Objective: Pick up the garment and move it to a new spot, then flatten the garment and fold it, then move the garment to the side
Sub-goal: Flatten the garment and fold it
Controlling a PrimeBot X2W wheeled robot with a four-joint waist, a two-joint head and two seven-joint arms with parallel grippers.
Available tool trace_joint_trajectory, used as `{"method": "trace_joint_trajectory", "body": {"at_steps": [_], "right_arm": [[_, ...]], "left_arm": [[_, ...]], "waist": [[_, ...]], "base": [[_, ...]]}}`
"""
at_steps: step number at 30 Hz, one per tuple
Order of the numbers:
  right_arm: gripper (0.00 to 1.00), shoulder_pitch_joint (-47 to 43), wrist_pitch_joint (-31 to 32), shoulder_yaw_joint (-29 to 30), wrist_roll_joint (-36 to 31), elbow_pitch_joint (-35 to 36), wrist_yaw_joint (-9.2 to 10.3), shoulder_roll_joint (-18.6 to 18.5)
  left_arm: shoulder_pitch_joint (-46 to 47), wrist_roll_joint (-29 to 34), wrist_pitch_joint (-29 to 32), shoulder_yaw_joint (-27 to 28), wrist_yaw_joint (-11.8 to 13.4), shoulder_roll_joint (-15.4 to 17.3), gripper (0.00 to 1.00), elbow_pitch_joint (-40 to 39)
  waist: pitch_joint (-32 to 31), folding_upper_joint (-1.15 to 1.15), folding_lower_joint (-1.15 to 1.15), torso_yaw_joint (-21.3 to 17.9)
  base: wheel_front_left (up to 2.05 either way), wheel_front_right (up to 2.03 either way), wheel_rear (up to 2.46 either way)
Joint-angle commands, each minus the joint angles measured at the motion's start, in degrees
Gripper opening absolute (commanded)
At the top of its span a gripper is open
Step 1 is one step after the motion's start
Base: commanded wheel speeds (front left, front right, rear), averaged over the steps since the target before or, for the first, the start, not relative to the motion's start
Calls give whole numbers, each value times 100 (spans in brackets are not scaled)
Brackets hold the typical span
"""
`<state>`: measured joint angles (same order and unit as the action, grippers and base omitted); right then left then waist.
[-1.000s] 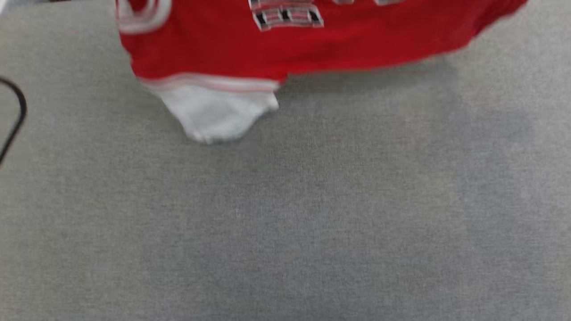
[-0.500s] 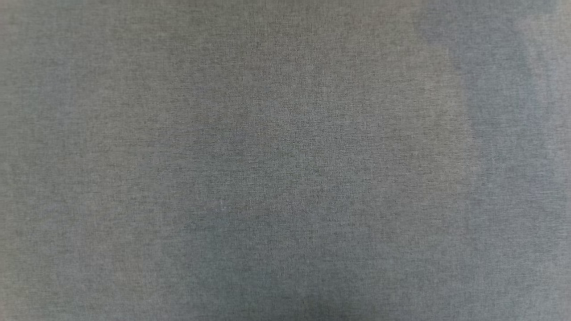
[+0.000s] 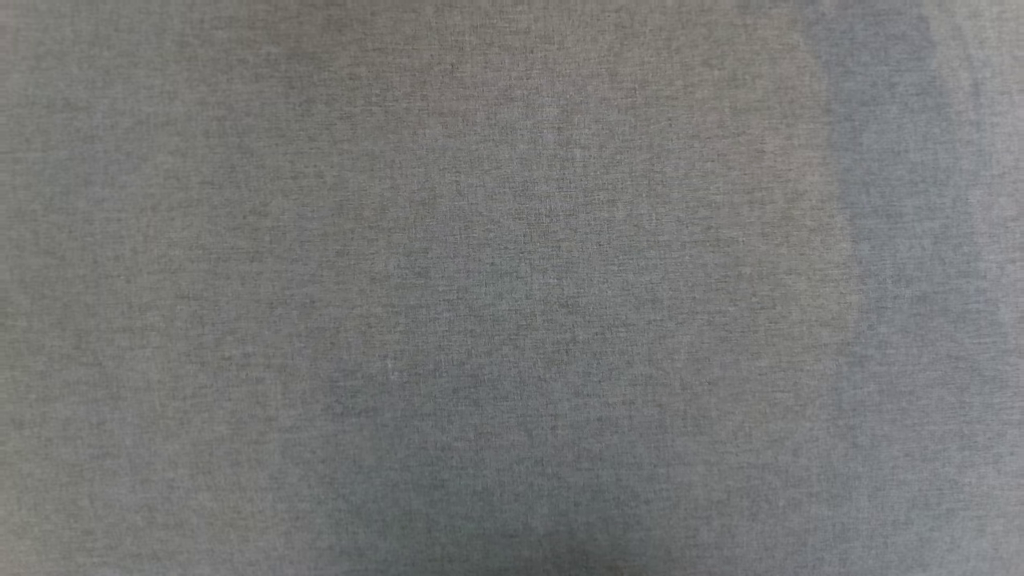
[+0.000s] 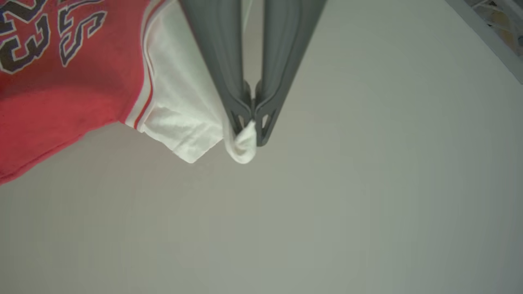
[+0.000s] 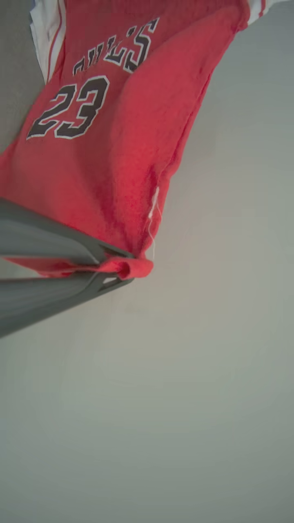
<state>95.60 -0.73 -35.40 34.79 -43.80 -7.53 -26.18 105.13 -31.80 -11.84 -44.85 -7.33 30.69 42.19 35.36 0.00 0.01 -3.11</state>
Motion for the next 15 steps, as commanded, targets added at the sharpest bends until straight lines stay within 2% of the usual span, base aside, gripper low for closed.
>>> {"method": "trace_joint_trajectory", "body": {"at_steps": [1,7,15], "right_arm": [[0,-273,-93,-172,127,-40,4,49],[0,-1395,-510,-925,750,36,4,7],[0,-2864,-730,-1730,1375,517,4,-432]], "left_arm": [[-319,-98,-63,-60,-15,122,0,29],[-1886,-476,-258,-87,59,314,0,-218],[-4182,-683,-303,-241,581,738,0,-1291]], "waist": [[-152,0,-1,11],[-692,0,-1,118],[-1544,0,-1,178]], "base": [[0,0,0],[0,0,0],[0,0,0]]}}
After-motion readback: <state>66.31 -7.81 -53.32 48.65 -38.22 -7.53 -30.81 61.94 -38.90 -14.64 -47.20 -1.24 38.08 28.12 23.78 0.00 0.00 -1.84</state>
